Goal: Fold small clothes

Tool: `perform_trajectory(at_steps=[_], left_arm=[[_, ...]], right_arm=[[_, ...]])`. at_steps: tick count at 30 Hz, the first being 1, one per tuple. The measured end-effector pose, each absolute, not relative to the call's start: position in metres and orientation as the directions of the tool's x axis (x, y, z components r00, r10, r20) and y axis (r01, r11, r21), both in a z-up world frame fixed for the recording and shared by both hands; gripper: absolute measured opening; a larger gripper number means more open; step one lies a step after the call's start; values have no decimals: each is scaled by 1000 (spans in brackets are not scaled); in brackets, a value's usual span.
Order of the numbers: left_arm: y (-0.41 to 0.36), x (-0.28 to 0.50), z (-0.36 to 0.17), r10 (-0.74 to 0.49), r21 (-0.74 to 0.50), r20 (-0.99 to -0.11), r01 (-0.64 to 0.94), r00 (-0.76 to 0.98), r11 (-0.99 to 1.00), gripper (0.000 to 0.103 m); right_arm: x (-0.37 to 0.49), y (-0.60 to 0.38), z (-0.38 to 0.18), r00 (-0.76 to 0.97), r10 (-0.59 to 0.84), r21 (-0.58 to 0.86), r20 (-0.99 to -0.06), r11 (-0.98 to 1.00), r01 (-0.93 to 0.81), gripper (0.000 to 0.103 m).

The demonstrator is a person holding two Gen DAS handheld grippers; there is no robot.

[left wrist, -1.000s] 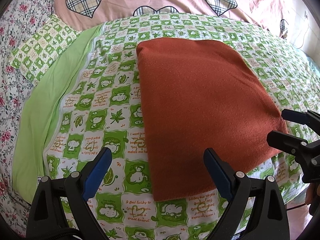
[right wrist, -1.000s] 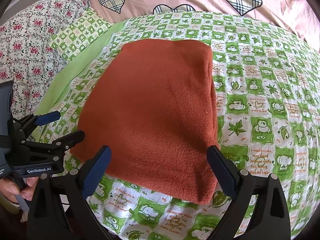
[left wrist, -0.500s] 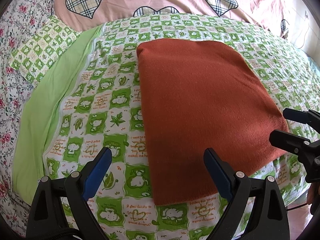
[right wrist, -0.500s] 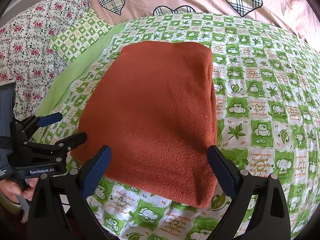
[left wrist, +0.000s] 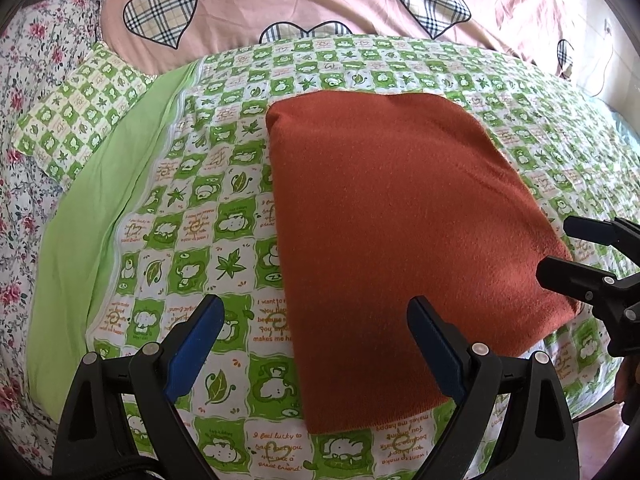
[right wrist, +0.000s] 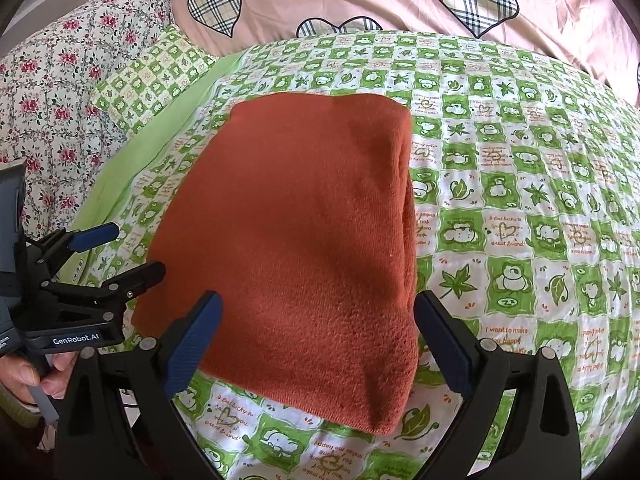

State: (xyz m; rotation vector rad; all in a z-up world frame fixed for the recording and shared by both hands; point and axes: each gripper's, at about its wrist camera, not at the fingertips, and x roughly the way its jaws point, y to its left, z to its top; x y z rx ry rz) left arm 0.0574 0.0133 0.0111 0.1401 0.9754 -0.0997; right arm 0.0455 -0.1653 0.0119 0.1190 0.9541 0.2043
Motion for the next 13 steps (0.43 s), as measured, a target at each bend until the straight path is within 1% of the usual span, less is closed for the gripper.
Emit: perform_trajectory(at_steps=[13], left_arm=[[14,60,10,-12,75,-835,135,550,988,93]], right_arm=[[49,-168,10,564,242,211,-790,970,-120,96]])
